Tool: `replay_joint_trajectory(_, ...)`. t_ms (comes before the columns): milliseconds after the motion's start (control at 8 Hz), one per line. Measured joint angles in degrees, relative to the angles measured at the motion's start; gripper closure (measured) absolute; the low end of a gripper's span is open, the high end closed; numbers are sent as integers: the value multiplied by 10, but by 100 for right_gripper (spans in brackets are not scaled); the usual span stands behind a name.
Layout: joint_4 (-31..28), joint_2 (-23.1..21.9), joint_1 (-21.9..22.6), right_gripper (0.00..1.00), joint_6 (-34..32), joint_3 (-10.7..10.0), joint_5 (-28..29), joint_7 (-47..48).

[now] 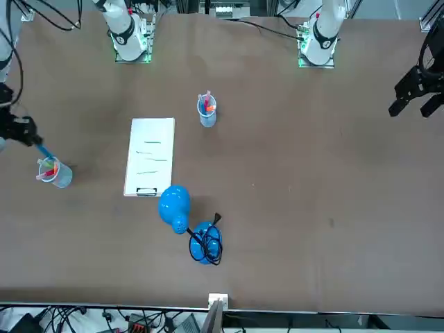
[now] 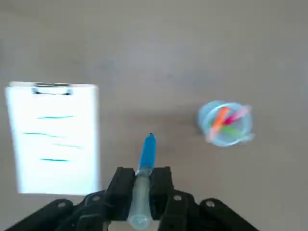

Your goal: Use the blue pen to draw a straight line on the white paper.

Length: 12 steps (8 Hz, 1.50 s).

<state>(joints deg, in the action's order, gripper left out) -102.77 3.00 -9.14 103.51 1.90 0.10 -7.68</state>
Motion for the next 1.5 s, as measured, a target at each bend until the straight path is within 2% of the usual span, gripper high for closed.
replay_joint_trajectory(250,-37,-8,88,78,-6,7,3,134)
replay_joint_trajectory(375,-64,-15,117,78,-6,8,9,161)
replay_joint_trajectory(625,-122,-34,140,78,12,7,24,169)
replay_joint_trajectory(1125,-277,-65,200,78,145,7,27,200)
replay_joint_trajectory(1500,-327,-73,212,78,186,7,27,201)
